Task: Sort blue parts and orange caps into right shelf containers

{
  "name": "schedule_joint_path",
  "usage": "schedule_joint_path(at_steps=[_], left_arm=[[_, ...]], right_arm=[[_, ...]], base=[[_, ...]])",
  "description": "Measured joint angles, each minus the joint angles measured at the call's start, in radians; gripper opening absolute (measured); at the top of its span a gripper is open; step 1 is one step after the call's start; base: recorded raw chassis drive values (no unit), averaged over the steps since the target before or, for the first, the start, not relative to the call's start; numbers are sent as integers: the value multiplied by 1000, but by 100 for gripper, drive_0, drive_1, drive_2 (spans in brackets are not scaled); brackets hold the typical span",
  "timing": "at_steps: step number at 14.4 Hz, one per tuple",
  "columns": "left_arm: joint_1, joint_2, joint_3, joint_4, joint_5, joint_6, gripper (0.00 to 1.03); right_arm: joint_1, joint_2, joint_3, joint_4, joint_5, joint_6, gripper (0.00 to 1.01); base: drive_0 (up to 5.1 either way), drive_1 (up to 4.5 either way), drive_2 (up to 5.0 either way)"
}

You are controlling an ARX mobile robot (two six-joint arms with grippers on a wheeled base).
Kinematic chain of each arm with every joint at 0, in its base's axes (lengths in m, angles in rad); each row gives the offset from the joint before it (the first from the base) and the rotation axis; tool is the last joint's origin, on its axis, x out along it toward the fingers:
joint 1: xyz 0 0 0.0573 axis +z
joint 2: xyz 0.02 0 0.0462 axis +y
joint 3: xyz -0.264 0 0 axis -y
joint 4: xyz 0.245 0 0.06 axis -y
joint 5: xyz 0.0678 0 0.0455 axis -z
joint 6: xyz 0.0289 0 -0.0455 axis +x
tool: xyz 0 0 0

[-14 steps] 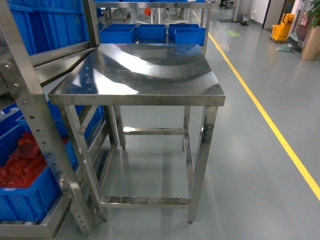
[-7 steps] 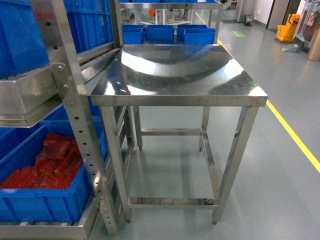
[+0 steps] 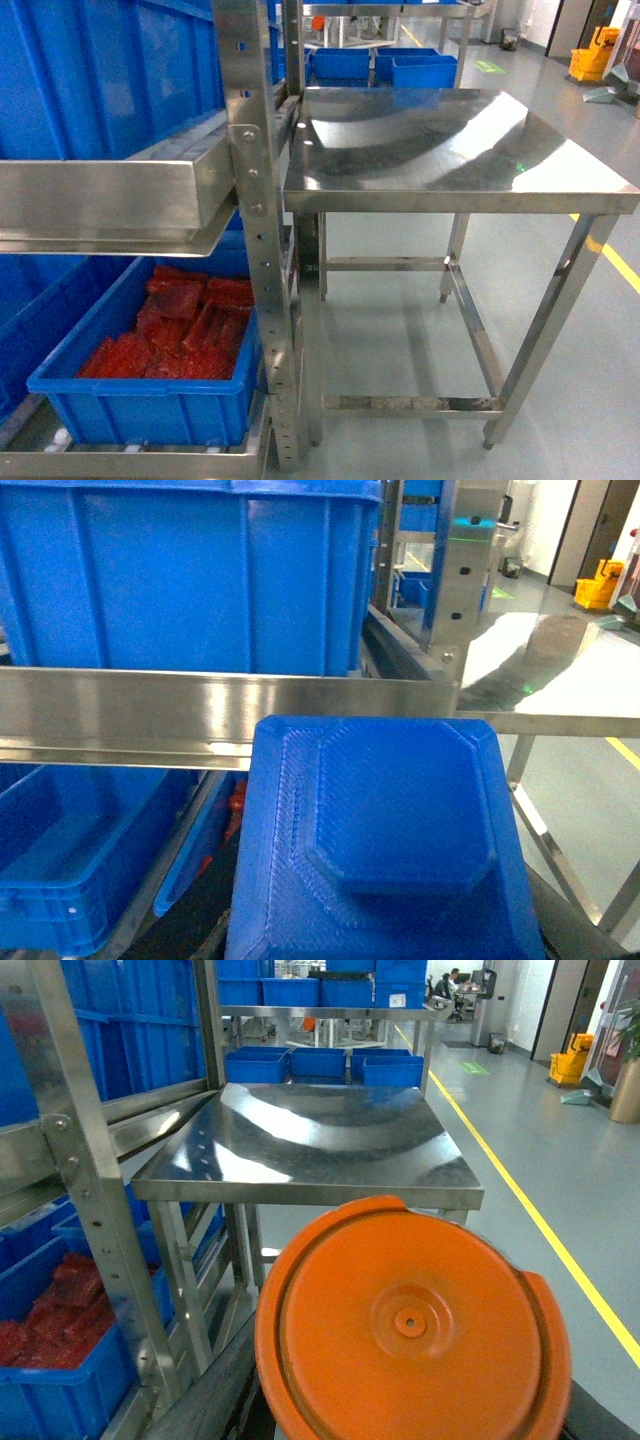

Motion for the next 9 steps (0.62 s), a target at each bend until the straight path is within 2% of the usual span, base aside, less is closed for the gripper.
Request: schedule_joint_path(at_steps=[9], left_arm=[[0,0,0,-2,0,0,43]], right_arm=[[0,0,0,-1,0,0,45]], base=[[-500,246,246]])
